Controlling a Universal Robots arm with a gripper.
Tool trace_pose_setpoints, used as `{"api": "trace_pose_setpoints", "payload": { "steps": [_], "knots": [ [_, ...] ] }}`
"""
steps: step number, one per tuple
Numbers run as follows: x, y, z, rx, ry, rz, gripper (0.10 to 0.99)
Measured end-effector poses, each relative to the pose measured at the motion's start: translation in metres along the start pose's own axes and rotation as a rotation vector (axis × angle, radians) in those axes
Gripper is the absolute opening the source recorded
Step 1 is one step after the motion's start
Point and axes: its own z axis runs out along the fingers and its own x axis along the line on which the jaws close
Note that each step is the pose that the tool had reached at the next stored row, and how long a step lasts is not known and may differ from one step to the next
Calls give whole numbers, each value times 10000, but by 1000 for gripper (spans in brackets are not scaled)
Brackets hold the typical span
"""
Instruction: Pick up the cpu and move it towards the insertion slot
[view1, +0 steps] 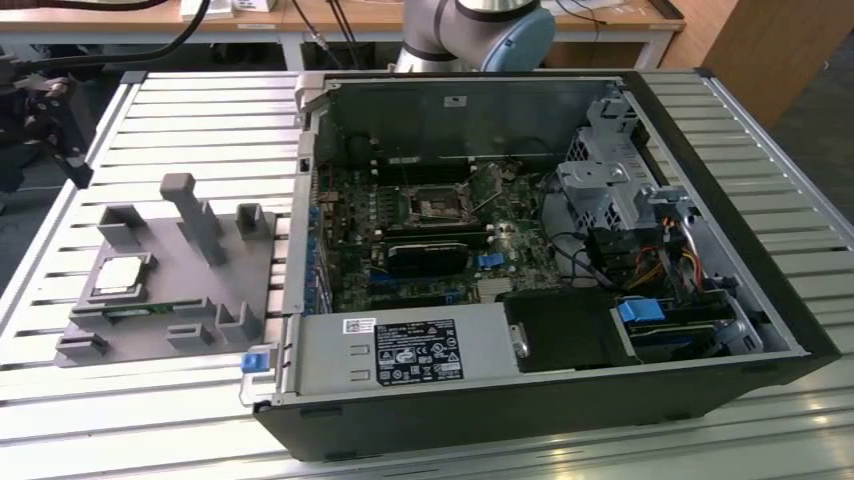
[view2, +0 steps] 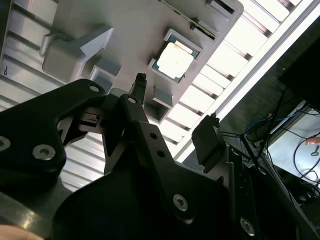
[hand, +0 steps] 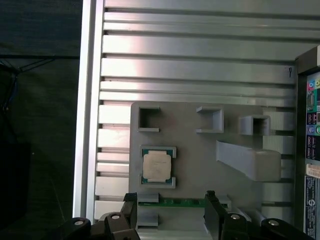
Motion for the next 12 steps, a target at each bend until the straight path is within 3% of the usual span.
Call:
{"api": "trace_pose_setpoints", "payload": {
  "steps": [12],
  "knots": [
    [0,-2,43,3,-1,0,647]
  ]
}}
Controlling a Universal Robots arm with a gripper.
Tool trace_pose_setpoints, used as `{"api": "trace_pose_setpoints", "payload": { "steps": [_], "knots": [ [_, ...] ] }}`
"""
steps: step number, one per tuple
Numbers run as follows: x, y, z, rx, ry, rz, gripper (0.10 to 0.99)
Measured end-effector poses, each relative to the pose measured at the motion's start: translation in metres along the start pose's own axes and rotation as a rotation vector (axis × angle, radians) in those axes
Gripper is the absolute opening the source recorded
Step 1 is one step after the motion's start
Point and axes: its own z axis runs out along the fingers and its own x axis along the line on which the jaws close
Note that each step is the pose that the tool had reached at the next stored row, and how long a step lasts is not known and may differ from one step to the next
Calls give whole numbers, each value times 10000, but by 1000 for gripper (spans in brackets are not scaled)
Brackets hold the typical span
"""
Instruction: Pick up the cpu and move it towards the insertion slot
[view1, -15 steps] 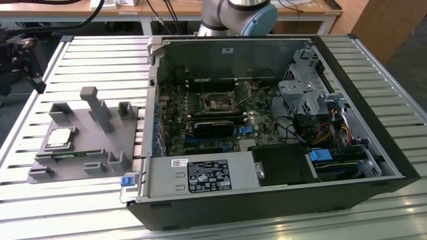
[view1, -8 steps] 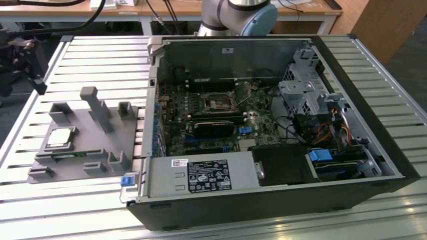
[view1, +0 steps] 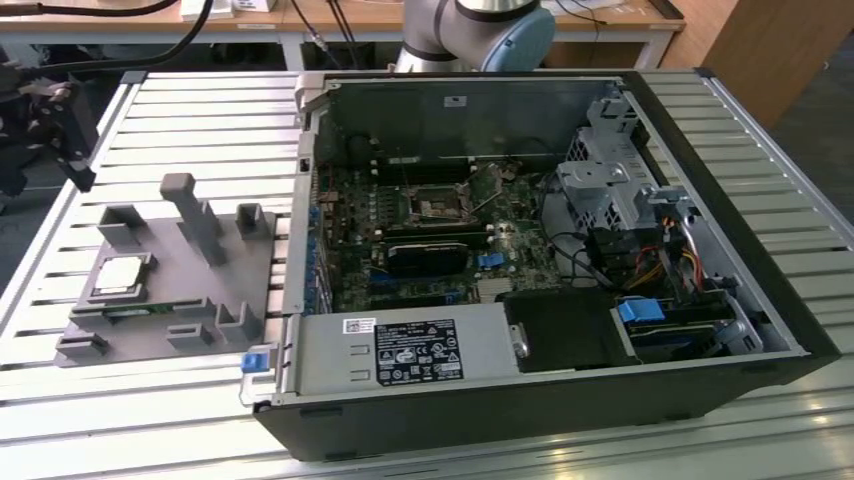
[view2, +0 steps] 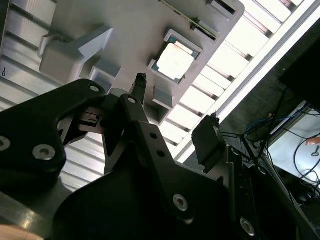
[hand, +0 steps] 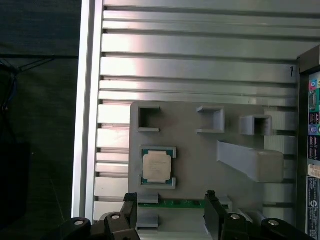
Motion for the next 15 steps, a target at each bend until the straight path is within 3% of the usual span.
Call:
{"api": "trace_pose_setpoints", "payload": {
  "steps": [15],
  "knots": [
    [0,-3,77,2,0,0,647]
  ]
}}
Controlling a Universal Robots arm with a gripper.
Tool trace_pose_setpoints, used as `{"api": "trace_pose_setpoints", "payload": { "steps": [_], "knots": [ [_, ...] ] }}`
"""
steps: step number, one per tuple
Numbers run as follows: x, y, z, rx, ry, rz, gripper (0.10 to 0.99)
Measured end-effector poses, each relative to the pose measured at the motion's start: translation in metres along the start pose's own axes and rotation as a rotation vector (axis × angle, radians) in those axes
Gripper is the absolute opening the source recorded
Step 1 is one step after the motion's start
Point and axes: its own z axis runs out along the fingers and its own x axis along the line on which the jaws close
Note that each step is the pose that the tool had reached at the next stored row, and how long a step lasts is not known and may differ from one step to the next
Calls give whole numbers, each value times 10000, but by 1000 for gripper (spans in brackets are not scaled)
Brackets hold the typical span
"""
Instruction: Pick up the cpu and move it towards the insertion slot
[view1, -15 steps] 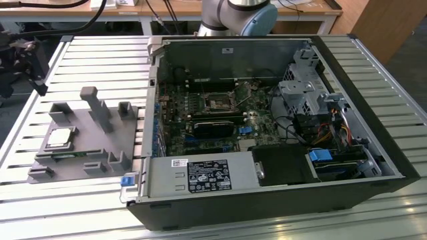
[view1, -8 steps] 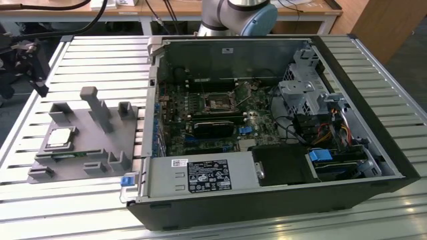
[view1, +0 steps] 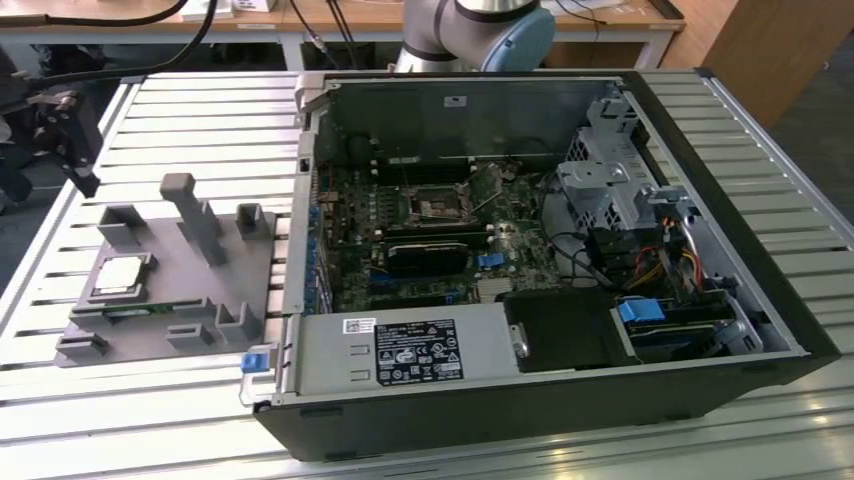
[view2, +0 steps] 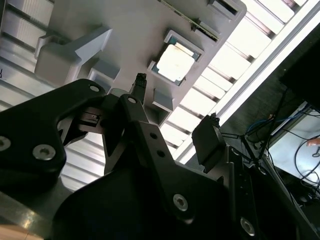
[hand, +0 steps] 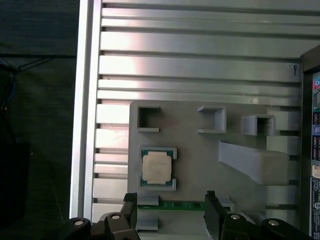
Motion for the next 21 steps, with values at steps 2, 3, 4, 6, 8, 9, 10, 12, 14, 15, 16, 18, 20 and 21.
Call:
{"api": "trace_pose_setpoints", "payload": {
  "steps": [2,3,4,6,8,9,10,12,14,15,16,18,20,21],
  "knots": [
    [0,0,11,0,1,0,647],
    [0,-1,18,0,0,0,647],
    [0,-1,24,0,0,0,647],
    [0,-1,36,0,0,0,647],
    [0,-2,49,0,0,0,647],
    [0,-2,55,0,0,0,647],
    [0,-2,62,0,0,0,647],
    [0,-3,74,0,0,0,647],
    [0,-3,86,0,0,0,647],
    [0,-3,92,0,0,0,647],
    [0,-4,98,0,0,0,647],
    [0,-4,110,0,0,0,659],
    [0,-4,121,0,1,0,714],
    [0,-5,125,0,1,0,714]
  ]
}}
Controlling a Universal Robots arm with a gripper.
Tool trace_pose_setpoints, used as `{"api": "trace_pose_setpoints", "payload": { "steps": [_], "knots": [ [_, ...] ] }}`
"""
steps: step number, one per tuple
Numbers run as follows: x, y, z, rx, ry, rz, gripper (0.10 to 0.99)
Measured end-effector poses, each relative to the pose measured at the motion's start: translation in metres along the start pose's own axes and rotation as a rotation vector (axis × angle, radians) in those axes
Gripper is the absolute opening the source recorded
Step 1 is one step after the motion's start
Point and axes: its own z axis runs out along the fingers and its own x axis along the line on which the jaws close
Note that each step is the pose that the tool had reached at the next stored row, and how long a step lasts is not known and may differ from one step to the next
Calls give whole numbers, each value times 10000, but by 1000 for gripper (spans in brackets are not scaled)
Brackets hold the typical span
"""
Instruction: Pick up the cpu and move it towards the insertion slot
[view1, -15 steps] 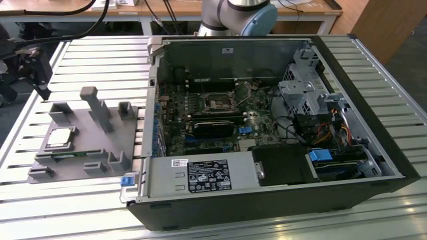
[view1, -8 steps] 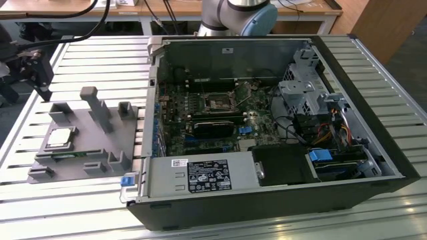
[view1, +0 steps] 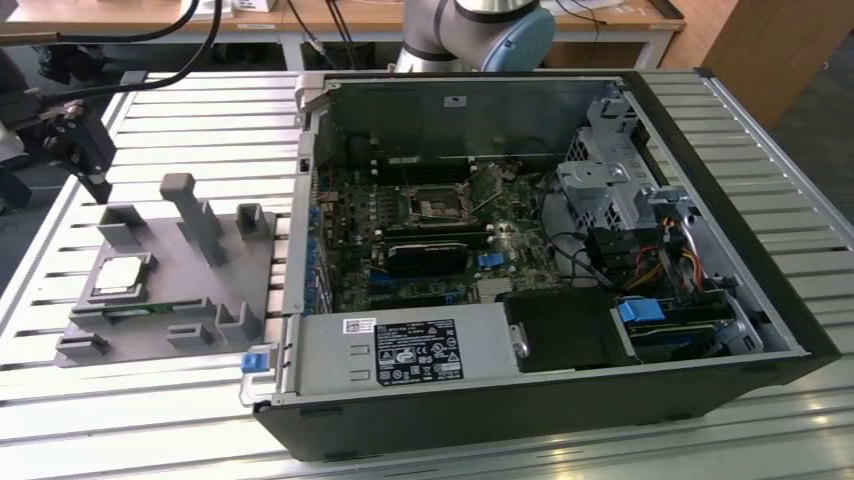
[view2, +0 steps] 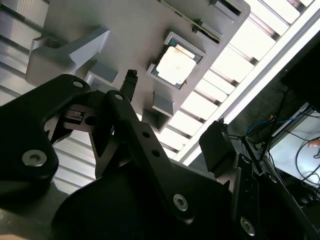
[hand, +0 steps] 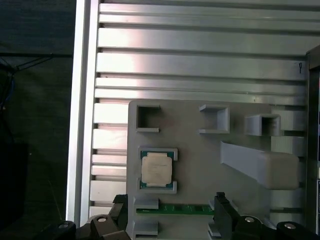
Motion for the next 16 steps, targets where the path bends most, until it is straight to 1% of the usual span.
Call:
{"api": "trace_pose_setpoints", "payload": {
  "steps": [1,16],
  "knots": [
    [0,0,3,1,1,0,776],
    [1,-2,39,-6,-1,0,776]
  ]
}}
